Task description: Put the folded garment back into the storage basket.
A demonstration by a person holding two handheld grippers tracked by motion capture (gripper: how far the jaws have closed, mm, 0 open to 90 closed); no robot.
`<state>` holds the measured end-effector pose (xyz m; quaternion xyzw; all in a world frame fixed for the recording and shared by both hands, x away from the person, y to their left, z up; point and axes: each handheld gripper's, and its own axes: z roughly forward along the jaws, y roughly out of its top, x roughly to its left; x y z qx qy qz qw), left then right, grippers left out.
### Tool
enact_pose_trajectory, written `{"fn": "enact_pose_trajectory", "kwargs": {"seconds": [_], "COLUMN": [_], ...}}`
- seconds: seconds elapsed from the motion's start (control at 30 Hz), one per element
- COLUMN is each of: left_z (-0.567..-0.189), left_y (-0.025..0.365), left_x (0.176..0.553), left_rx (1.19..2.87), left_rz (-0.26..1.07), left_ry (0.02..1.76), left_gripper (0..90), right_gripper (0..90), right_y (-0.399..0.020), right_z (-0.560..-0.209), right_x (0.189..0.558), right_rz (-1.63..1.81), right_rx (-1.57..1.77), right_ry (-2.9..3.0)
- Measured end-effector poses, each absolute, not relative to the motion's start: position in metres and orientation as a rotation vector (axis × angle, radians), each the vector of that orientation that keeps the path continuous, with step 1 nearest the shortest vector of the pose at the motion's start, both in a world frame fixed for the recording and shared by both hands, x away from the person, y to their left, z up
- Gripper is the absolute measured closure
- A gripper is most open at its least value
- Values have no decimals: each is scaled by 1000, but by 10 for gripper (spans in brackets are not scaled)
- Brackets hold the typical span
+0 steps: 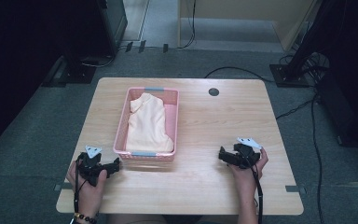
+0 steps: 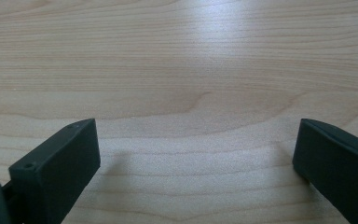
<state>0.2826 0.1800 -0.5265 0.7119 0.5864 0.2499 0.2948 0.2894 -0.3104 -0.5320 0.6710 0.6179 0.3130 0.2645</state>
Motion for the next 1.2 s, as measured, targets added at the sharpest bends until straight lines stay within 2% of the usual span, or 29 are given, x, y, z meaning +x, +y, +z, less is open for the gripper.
{"fn": "enact_pose_trajectory", "kwargs": {"seconds": [0.47, 1.2], "left_z": [-527, -527], "left_y": [180, 180], "left_x": [283, 283], "left_rx": [1895, 1895], "left_rz": [665, 665], "left_ry": [1561, 1561], "left_gripper": [0, 0], "right_gripper": [2, 2], "right_y": [-312, -347], "right_z": [-532, -533], "right_x": [288, 273], "right_rz": [821, 826], "right_rx": [1807, 1861], "right_ry": [1673, 1594]}}
